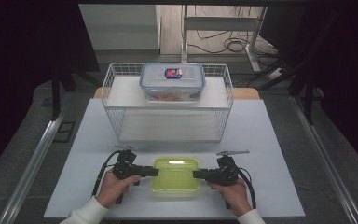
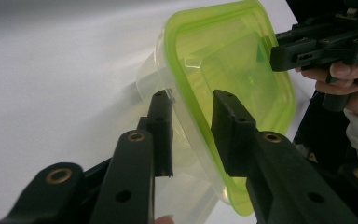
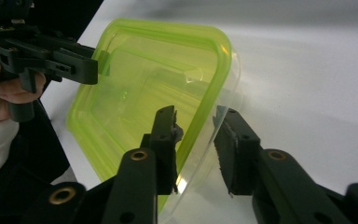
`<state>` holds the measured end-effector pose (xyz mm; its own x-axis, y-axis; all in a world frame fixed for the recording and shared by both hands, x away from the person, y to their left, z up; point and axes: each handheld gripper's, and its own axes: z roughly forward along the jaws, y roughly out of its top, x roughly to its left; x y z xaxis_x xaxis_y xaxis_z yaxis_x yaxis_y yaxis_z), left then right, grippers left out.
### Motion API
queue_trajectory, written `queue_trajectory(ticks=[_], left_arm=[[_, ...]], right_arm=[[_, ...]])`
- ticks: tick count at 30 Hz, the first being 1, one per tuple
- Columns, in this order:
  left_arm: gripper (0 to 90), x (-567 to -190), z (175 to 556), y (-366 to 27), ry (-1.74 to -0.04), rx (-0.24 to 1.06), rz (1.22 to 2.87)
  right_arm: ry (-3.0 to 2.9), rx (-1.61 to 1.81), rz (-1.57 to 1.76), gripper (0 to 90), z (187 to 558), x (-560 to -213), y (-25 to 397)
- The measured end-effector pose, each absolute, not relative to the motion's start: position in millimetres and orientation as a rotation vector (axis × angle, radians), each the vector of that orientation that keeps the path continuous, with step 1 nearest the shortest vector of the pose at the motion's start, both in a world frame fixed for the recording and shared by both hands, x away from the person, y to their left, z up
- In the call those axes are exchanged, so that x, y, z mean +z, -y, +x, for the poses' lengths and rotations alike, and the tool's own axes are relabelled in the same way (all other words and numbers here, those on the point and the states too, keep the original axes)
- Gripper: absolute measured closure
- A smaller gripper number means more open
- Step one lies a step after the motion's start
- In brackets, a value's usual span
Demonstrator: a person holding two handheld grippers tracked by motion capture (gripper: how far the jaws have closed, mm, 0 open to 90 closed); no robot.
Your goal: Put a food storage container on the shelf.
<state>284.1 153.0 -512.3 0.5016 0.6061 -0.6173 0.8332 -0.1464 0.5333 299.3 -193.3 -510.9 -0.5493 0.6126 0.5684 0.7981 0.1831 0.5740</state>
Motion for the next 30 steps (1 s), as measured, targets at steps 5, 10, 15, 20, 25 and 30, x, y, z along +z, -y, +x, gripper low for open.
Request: queue_trajectory(ticks=[5,10,15,20,25,30], left_arm=[[72.8,-510.0,279.1,-153.3,-1.184,-0.294,1.852],[75.1,-505.5,272.9,-154.7,-1.134,-0.274,1.822],[77.7,-504.2,268.8,-154.4,-1.107,-0.243,1.821],[80.1,-501.1,266.7,-156.1,-1.089,-0.224,1.804],[80.3,-499.3,265.1,-155.4,-1.076,-0.199,1.809],[80.6,-495.9,263.1,-154.9,-1.054,-0.18,1.812]], right_arm=[[2.245,-1.317,-1.359,72.3,294.7,-508.0,194.7],[2.212,-1.355,-1.353,76.2,292.4,-506.2,199.9],[2.195,-1.39,-1.361,79.2,291.5,-503.9,202.5],[2.215,-1.391,-1.356,79.6,289.2,-502.5,201.8],[2.236,-1.405,-1.349,79.7,287.8,-499.7,201.1],[2.289,-1.438,-1.315,79.6,285.2,-492.2,201.2]])
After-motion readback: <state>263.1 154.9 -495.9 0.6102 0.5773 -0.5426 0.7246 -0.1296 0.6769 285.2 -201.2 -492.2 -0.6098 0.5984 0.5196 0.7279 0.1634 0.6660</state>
